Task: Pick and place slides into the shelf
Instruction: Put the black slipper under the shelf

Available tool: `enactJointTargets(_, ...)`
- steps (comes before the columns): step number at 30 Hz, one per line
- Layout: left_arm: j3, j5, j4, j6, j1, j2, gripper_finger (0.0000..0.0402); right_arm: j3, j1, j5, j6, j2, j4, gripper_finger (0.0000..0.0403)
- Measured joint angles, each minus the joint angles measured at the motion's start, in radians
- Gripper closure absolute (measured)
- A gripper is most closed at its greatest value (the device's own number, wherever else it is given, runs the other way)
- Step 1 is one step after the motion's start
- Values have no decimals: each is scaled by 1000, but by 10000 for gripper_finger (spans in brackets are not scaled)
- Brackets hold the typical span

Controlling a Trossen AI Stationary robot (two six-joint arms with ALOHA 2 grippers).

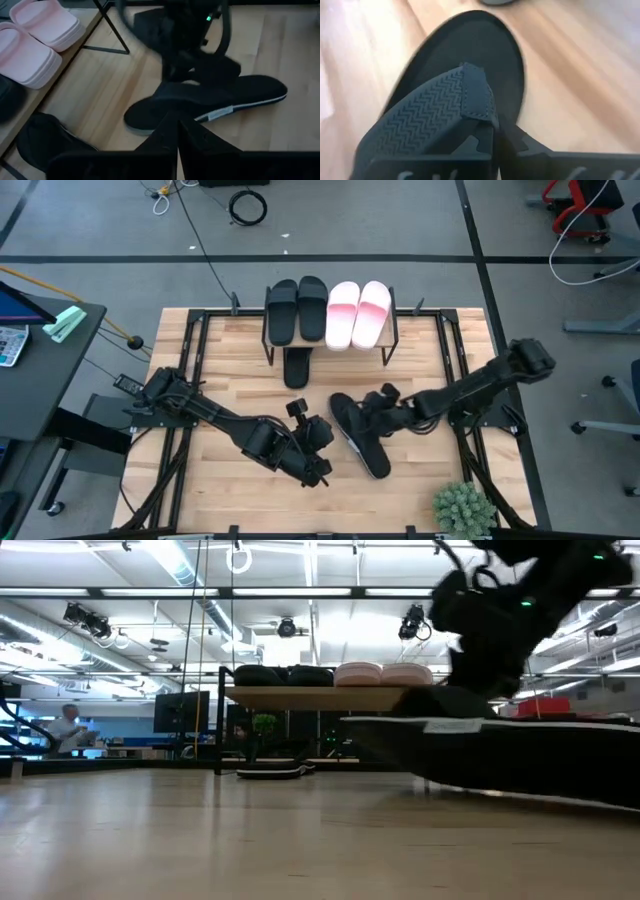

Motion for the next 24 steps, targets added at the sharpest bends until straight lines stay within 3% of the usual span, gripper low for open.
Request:
enactJointTargets(5,0,-1,0,0,10,0,384,134,-73,43,-126,86,-48,394)
enactJointTargets(12,0,-1,0,0,11,0,397,270,-183,32,-97,156,-199,392)
enactJointTargets(15,-1,-1,0,-1,0,0,389,280,-210,16,-90,160,-230,390)
enactJointTargets(20,-1,-1,0,-1,-28,0,382,279,-254,-135,-116,160,-247,376)
enactJointTargets(24,-1,0,0,-23,-45,0,395,279,-254,-129,-139,160,-239,360)
